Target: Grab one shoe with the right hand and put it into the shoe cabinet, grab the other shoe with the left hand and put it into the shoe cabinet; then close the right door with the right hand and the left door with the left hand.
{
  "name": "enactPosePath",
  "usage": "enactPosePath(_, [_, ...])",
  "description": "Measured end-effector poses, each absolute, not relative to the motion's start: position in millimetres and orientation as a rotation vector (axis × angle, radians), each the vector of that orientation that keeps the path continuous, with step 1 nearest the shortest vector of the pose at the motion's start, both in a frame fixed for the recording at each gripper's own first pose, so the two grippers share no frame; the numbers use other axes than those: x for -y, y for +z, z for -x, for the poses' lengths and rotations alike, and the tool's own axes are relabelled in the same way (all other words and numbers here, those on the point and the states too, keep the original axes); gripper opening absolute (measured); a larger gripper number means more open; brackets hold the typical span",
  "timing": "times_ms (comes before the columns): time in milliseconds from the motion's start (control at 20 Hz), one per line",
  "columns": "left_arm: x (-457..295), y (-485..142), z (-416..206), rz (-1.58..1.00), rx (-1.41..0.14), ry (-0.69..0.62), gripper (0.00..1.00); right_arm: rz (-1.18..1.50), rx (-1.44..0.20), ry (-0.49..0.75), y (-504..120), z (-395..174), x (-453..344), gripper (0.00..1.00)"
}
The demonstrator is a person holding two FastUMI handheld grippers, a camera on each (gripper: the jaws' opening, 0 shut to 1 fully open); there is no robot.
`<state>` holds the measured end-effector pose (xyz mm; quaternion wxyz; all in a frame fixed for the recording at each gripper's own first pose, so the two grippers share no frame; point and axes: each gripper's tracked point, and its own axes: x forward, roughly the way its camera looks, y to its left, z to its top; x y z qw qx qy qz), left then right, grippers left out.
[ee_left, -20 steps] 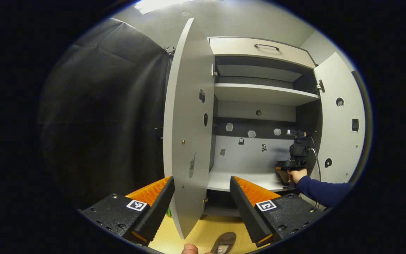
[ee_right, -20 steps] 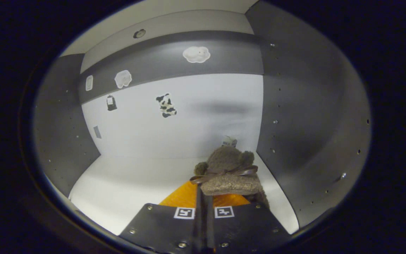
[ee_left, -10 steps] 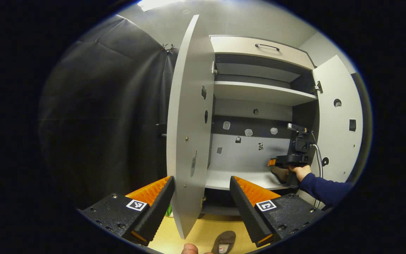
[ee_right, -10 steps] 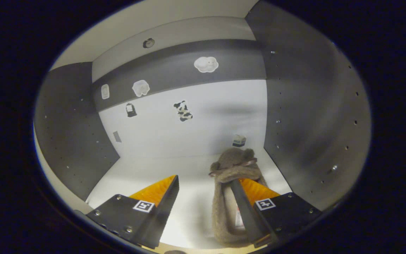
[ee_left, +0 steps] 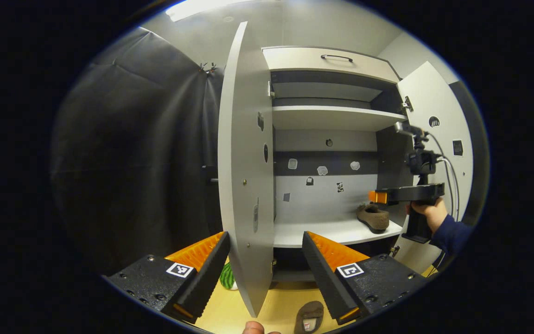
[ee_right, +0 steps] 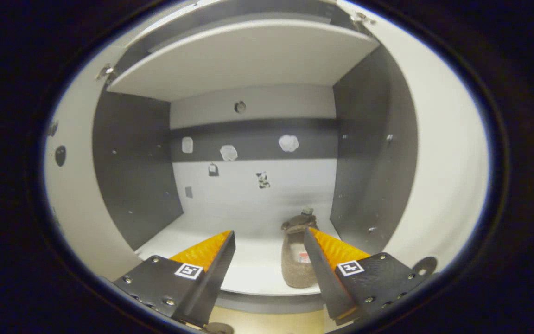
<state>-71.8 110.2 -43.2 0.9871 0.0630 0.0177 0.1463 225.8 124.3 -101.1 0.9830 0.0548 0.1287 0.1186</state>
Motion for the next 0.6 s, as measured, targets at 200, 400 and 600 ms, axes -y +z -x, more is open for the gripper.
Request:
enactPosePath(200, [-95.4, -48.1, 73.4, -0.100, -0.035, 0.232, 0.97, -0.140, -0.145, 0.241, -46.1, -174.2, -115.3, 0.90])
enactPosePath(400, [-64.5, -69.4, 68.1, -0.095, -0.074, 0.125, 0.96, -0.125, -0.072, 0.241, -5.1, -121.6, -104.7, 0.85])
enactPosePath(600, [-39.7, -103.7, 55.1, -0.081, -0.138, 0.037, 0.96, -0.146, -0.051, 0.241, 19.5, -78.0, -89.0, 0.85])
